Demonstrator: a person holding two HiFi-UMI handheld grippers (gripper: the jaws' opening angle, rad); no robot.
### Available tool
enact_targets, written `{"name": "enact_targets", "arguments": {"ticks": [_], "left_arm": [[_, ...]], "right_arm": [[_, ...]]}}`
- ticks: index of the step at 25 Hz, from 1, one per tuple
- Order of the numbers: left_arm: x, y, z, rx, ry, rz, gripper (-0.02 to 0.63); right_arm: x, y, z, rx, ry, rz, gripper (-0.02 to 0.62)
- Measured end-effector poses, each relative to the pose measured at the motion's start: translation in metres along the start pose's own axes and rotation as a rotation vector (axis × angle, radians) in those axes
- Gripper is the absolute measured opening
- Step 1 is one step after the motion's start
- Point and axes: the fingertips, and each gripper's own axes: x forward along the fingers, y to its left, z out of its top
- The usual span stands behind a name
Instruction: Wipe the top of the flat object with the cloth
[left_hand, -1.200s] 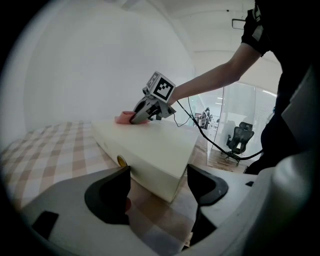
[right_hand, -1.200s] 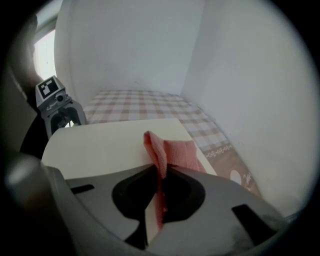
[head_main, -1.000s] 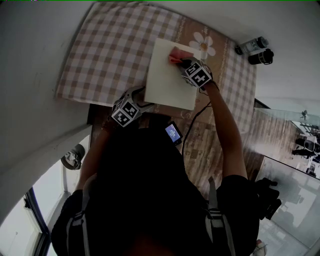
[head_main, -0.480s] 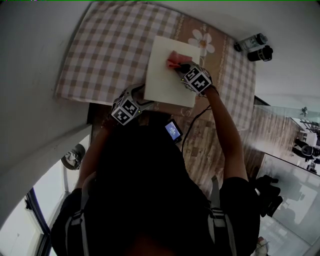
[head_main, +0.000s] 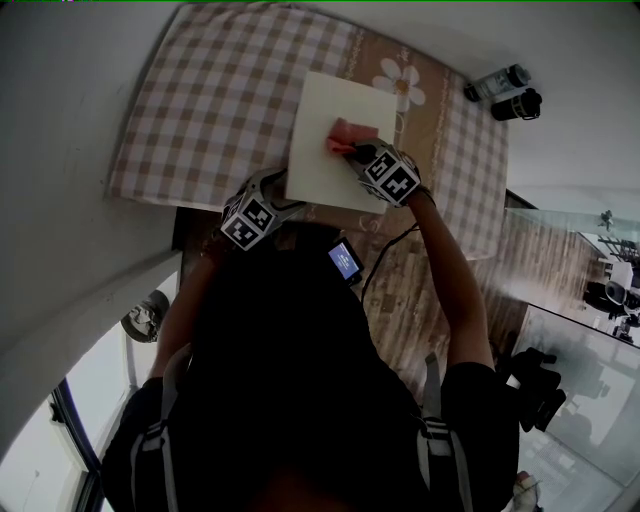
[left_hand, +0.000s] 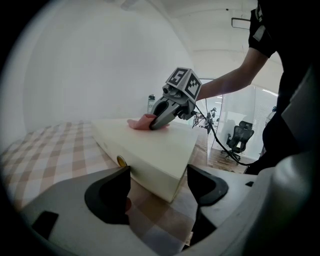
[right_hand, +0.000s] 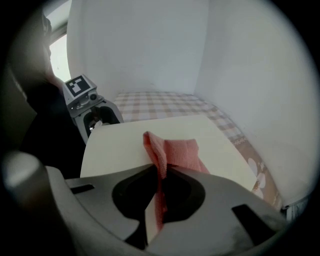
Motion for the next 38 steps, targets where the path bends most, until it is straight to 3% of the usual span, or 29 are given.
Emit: {"name": "enact_targets", "arguments": {"ticks": [5, 10, 29, 32, 36, 38], "left_arm": [[-0.010, -0.016, -0.010, 0.002, -0.002, 0.005, 0.371], [0.000, 0.000, -0.001, -0.003, 0.011, 0.001, 0.370], [0.000, 0.000, 0.000, 0.001, 0.010, 0.003, 0.367], [0.001, 0.000, -0.001, 0.006, 0.010, 0.003, 0.364], [0.002, -0.002, -0.001, 0.002, -0.003, -0.003, 0.359], [0.002, -0.003, 0.000, -0.003, -0.009, -0.009, 0.359]], "right_arm": [[-0.008, 0.038, -0.005, 0.002, -0.002, 0.037, 0.015], [-0.009, 0.035, -0.005, 0.023, -0.015, 0.072, 0.015], [-0.029, 0.110, -0.010, 0.015, -0.072, 0.197, 0.015], [-0.032, 0.121, -0.012, 0.006, -0.084, 0.248, 0.015], [-0.040, 0.155, -0.023, -0.060, -0.055, 0.429, 0.018], [-0.046, 0.157, -0.021, -0.101, -0.085, 0.460, 0.020]]}}
